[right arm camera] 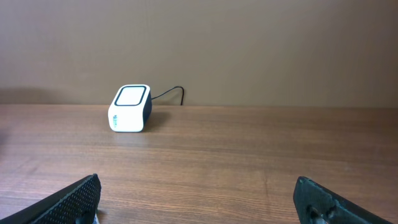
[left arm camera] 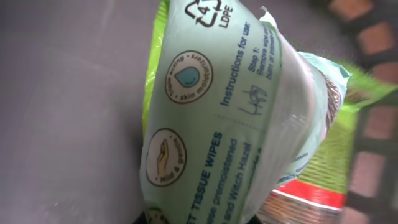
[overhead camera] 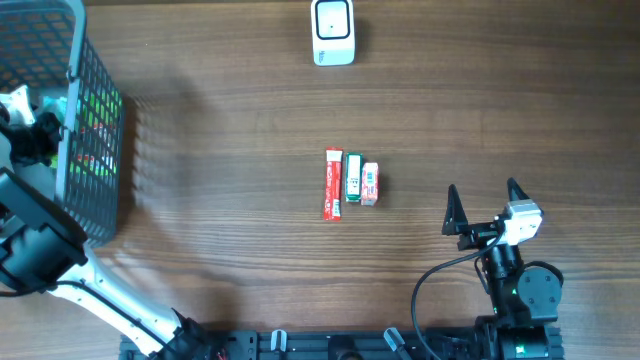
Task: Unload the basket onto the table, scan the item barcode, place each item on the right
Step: 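Grasp the green snack bag and tissue wipes pack in the basket with left gripper, then lift the bags out and set them left of the red packets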
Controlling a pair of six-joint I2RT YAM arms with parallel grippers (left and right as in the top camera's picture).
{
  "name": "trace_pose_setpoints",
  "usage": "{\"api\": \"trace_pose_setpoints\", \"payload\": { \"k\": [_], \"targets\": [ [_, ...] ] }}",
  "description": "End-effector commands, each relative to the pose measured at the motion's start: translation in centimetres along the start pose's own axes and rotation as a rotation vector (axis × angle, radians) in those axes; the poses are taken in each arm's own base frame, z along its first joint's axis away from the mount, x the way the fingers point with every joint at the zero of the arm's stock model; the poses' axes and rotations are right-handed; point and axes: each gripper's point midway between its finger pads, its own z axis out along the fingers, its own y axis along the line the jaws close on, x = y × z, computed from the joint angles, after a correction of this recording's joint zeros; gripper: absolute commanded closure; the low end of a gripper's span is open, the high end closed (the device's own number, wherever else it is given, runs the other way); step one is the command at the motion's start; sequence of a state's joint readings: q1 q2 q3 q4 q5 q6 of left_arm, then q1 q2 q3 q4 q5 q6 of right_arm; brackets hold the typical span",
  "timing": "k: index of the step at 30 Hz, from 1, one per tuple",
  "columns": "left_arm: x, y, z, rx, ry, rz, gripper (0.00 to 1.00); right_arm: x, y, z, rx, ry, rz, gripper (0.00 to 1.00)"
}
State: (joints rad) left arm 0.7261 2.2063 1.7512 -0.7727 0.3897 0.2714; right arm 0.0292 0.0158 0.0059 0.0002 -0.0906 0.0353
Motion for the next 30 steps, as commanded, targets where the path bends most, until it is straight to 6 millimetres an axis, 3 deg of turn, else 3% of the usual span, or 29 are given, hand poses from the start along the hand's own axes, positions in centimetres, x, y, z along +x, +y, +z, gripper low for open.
{"api": "trace_pose_setpoints", "payload": {
  "k": [1, 2, 3, 4, 5, 9, 12, 15, 18, 21, 23, 25, 27, 30],
  "targets": [
    [-7.5, -4.0, -11.9, -0.005, -0.292, -0.032, 0.96, -0.1, 0.2, 0.0, -0.012, -0.006, -0.009, 0.00],
    [-8.3, -4.7, -14.2, -0.013, -0.341, -0.030, 0.96, -0.1, 0.2, 0.0, -0.012, -0.006, -0.009, 0.00],
    [-9.4, -5.5, -18.0, -0.048, -0.423, -0.030, 0.96, -0.1, 0.2, 0.0, -0.012, -0.006, -0.009, 0.00],
    [-9.7, -5.8, -19.8, -0.070, -0.463, -0.030, 0.96, -0.1, 0.2, 0.0, -0.012, -0.006, -0.009, 0.00],
    [-10.1, -6.8, -24.2, -0.114, -0.558, -0.029, 0.96, -0.1, 0.2, 0.0, -0.012, -0.007, -0.009, 0.00],
    [-9.5, -11.7, -36.2, -0.091, -0.832, -0.068, 0.96, -0.1, 0.2, 0.0, -0.012, -0.006, -0.009, 0.00],
    [-7.4, -15.6, -42.3, 0.014, -0.960, -0.152, 0.96, -0.1, 0.2, 0.0, -0.012, -0.007, -0.009, 0.00],
    [-4.0, -22.2, -44.9, 0.204, -0.950, -0.061, 0.96, -0.1, 0.2, 0.0, -0.012, -0.006, -0.009, 0.00],
    [0.0, -27.2, -43.9, 0.329, -0.822, 0.006, 0.96, -0.1, 0.2, 0.0, -0.012, -0.006, -0.009, 0.00],
    [4.4, -30.7, -39.6, 0.402, -0.570, 0.035, 0.96, -0.1, 0.2, 0.0, -0.012, -0.006, -0.009, 0.00],
    [7.9, -32.7, -34.2, 0.404, -0.332, 0.065, 0.96, -0.1, 0.2, 0.0, -0.012, -0.006, -0.009, 0.00],
    [9.8, -33.6, -30.3, 0.382, -0.205, 0.086, 0.96, -0.1, 0.2, 0.0, -0.012, -0.006, -0.009, 0.00],
    [12.8, -35.1, -24.2, 0.362, -0.045, 0.136, 0.96, -0.1, 0.2, 0.0, -0.012, -0.006, -0.009, 0.00],
    [16.4, -36.4, -17.9, 0.354, 0.092, 0.191, 0.96, -0.1, 0.2, 0.0, -0.012, -0.006, -0.009, 0.00]
  ]
}}
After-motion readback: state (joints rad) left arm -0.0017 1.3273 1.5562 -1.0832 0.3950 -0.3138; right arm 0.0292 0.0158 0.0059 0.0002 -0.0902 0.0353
